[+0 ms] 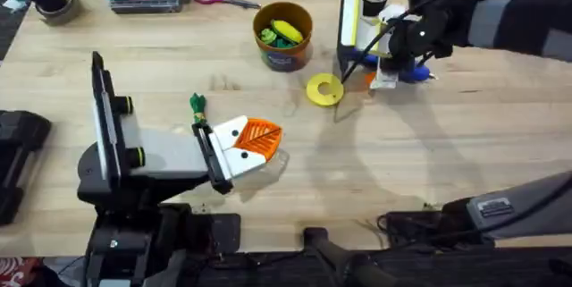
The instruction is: Pick up the gripper from the table and insert it into the empty holder that is missing its gripper. Then pick up a screw, insert it into the mounting hole, and use the screwdriver to tighten it. Finally, clean up the table by picking up the vegetable and placing it into the bucket.
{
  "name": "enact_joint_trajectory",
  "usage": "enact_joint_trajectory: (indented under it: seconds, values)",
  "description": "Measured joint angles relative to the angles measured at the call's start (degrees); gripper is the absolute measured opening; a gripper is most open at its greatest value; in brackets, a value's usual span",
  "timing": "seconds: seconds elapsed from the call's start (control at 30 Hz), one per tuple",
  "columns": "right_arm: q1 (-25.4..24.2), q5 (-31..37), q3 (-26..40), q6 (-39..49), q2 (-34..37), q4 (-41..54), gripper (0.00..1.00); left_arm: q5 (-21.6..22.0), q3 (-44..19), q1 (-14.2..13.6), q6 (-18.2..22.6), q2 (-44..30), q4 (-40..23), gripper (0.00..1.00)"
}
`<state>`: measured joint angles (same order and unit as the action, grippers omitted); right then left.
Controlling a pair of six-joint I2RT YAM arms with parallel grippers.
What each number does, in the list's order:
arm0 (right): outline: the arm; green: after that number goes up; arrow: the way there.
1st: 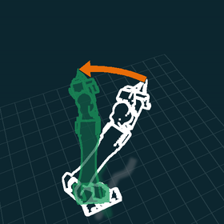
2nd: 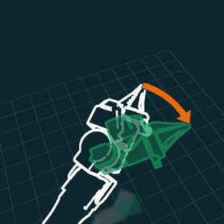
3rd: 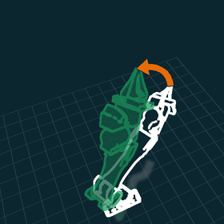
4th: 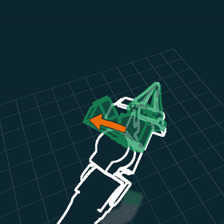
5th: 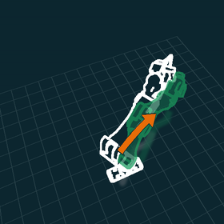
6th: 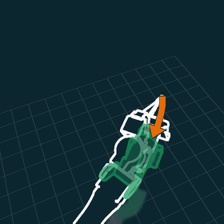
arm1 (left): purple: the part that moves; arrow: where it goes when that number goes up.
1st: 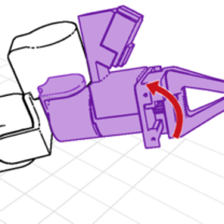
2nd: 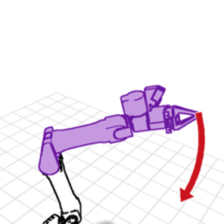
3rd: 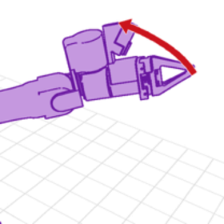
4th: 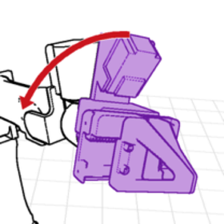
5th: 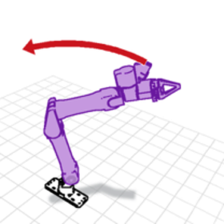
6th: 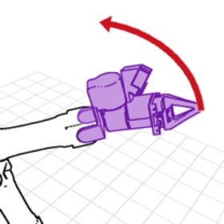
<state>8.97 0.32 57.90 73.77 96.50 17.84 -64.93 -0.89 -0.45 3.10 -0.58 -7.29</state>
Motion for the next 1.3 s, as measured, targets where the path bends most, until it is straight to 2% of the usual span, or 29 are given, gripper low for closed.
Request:
enact_joint_trajectory:
  seconds: [0.03,0.13,0.17,0.2,0.23,0.4,0.47,0.57,0.67,0.77,0.9,1.07,1.2,1.3]
  values:
    - [0.00,0.00,-0.24,-0.57,-0.81,0.16,0.996,0.00,0.00,0.00,0.24,0.00,0.00,0.104]
    - [0.00,-0.06,-0.65,-3.47,-4.86,-0.03,0.996,0.00,0.00,0.00,0.15,0.00,0.00,0.603]
    - [0.00,-0.11,-0.65,-4.82,-6.40,-0.52,0.996,0.00,0.00,0.00,0.15,0.00,0.00,0.728]
    - [0.00,-0.15,-0.65,-6.80,-8.24,-1.48,0.996,-0.01,0.00,0.00,0.13,0.00,0.00,0.900]
    - [0.00,-0.15,-0.65,-9.05,-10.05,-2.61,0.996,-0.01,0.00,0.00,-0.01,0.00,0.00,0.964]
    - [0.00,-0.15,-0.65,-23.23,-17.41,-9.39,0.996,1.00,0.03,0.00,0.43,0.00,0.70,0.985]
    - [0.00,-0.03,-0.65,-30.62,-20.02,-11.32,0.996,2.06,0.37,0.00,-0.04,0.00,4.03,0.985]
    - [0.00,0.09,-0.65,-42.40,-24.47,-11.92,0.996,5.84,0.40,0.00,-2.15,0.00,10.36,0.985]
    - [0.01,0.09,-0.65,-53.18,-29.38,-11.46,0.996,10.40,-0.39,0.00,-3.63,0.00,9.54,0.985]
    - [0.00,0.09,-0.64,-61.91,-35.21,-7.84,0.996,15.19,-3.93,0.14,-4.51,-0.94,5.18,0.985]
    - [0.00,0.09,-0.63,-68.83,-42.09,-0.63,0.996,19.75,-13.24,1.38,-3.46,-5.94,-2.52,0.984]
    - [0.00,0.09,-0.63,-74.05,-49.80,9.37,0.996,22.69,-27.80,4.05,0.75,-17.97,-16.59,0.984]
    - [0.00,0.07,-0.63,-75.62,-54.41,18.91,0.996,23.60,-37.62,5.95,3.81,-29.41,-24.24,0.984]
    - [0.00,0.07,-0.61,-76.19,-55.98,26.34,0.996,24.14,-42.77,7.03,5.02,-37.34,-28.10,0.984]
